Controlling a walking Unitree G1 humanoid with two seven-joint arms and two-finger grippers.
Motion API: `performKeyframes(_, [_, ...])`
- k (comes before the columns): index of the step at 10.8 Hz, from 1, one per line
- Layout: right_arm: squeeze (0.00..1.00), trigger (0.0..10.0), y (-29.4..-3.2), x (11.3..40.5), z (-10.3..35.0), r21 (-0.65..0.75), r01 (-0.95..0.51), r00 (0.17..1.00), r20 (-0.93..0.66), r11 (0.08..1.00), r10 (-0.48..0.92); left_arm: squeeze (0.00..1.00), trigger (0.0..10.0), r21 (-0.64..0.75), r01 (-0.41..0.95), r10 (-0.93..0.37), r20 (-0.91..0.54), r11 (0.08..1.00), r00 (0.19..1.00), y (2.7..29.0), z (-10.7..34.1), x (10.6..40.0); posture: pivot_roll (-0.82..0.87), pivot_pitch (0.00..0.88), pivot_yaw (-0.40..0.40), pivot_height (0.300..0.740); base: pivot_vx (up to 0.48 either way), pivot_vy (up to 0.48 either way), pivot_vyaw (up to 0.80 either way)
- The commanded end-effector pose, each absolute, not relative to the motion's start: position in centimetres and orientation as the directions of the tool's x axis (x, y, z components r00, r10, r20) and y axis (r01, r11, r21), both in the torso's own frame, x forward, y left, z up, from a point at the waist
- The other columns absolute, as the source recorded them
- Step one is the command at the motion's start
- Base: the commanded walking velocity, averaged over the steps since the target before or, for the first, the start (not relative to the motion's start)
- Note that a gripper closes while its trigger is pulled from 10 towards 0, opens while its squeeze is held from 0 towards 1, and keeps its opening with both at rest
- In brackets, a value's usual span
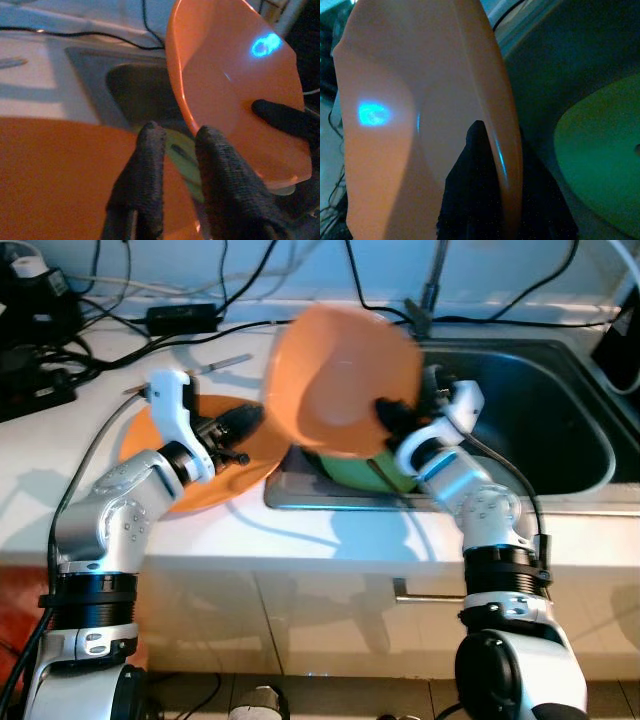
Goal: Kitchen organization
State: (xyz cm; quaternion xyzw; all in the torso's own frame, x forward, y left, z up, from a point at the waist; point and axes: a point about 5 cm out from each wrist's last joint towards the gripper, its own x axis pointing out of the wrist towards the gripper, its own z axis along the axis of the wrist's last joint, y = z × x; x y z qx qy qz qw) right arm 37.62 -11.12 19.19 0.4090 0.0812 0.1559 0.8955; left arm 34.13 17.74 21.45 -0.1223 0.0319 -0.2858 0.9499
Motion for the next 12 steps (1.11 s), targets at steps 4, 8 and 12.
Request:
performKeyframes(4, [0.00, 0.0, -11.6, 38.3, 19.4, 0.740, -0.149, 0.967, -0.029, 0.655, 0.253, 1.00, 10.0, -0.191, 0.561, -0.574, -0.014, 0.805, 0.819, 17.6, 22.3, 34.1, 0.17, 0.079, 0.029, 0.740, 0.000, 0.000, 0.00])
performKeyframes(8, [0.00, 0.0, -16.3, 39.8, 16.5, 0.484, 0.096, 0.972, -0.236, 0.870, 0.024, 1.00, 10.0, -0.041, 0.683, -0.677, -0.188, 0.730, 0.712, 16.4, 21.5, 33.0, 0.19, 0.092, 0.024, 0.740, 0.000, 0.000, 0.00])
performKeyframes(12, [0.00, 10.0, -17.3, 40.1, 15.4, 0.306, 0.079, 0.960, -0.278, 0.949, 0.010, 1.00, 10.0, 0.032, 0.727, -0.693, -0.277, 0.685, 0.665, 16.6, 21.5, 32.4, 0.19, 0.108, 0.029, 0.740, 0.000, 0.000, 0.00])
